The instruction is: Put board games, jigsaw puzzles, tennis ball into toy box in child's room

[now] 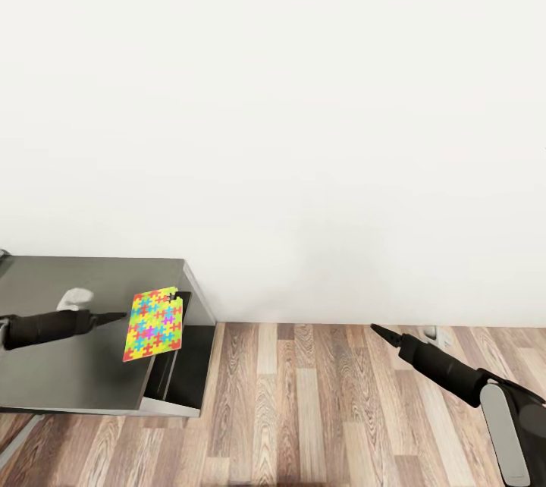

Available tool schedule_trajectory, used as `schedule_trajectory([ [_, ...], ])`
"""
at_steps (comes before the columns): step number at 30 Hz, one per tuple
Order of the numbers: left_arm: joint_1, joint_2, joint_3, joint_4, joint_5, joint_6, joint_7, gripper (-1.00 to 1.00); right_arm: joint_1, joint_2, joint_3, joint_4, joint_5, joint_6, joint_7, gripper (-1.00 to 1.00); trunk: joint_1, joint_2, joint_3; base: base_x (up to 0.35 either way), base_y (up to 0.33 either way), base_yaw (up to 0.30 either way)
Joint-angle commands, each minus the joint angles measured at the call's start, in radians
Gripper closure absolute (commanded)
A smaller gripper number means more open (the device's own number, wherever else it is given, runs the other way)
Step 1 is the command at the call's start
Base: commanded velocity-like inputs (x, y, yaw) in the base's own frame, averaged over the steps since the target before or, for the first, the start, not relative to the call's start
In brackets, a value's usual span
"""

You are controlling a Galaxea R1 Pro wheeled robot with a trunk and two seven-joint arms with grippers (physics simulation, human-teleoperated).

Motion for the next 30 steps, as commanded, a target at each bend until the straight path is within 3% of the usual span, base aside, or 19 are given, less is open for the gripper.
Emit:
schedule_trajectory([
  [1,0.0,0.004,0.018,0.0,0.001,0.009,-0.035,-1.0,-0.001,0.0,-0.001,0.0,0.0,0.006,0.007,-1.0,0.001,-0.002,-0.002,0.0,0.0,0.0],
  [7,0.002,0.016,0.048,0.0,0.0,0.009,-0.144,-1.0,-0.001,0.003,0.005,0.004,-0.001,0.007,0.01,-1.0,0.001,-0.002,-0.002,0.0,0.0,0.0],
  [10,0.002,0.017,0.051,-0.001,0.0,0.009,-0.188,-1.0,-0.002,0.014,0.042,0.007,-0.002,0.012,0.008,-1.0,0.001,-0.002,-0.002,0.0,0.0,0.0],
  [13,0.002,0.018,0.053,-0.001,0.0,0.009,-0.229,-1.0,-0.013,0.052,0.095,0.013,-0.018,0.026,0.005,-1.0,0.001,-0.002,-0.002,0.0,0.007,0.0],
  [15,0.002,0.018,0.053,-0.001,0.0,0.009,-0.245,-1.0,-0.035,0.081,0.107,0.027,-0.05,0.05,0.005,-1.0,0.001,-0.002,-0.002,0.0,0.082,0.0],
  [17,0.002,0.017,0.054,-0.001,0.002,0.01,-0.26,-1.0,-0.071,0.123,0.118,0.077,-0.096,0.086,0.001,-1.0,0.001,-0.002,-0.002,0.0,0.187,0.0],
  [20,0.002,0.017,0.055,-0.002,0.005,0.01,-0.267,-1.0,-0.101,0.165,0.137,0.187,-0.12,0.091,-0.001,-1.0,0.001,-0.002,-0.002,0.0,0.132,0.0],
  [23,0.002,0.015,0.055,-0.003,0.007,0.01,-0.274,-1.0,-0.144,0.187,0.156,0.278,-0.124,0.071,-0.005,-1.0,0.001,-0.002,-0.002,0.0,0.047,0.0],
  [26,0.002,0.013,0.056,-0.004,0.008,0.01,-0.308,-1.0,-0.197,0.198,0.207,0.365,-0.127,0.051,-0.007,-1.0,0.001,-0.002,-0.002,0.0,0.073,0.0],
  [30,0.002,0.011,0.057,-0.004,0.007,0.011,-0.347,-1.0,-0.219,0.201,0.237,0.396,-0.127,0.048,-0.009,-1.0,0.001,-0.002,-0.002,0.0,0.191,0.0],
])
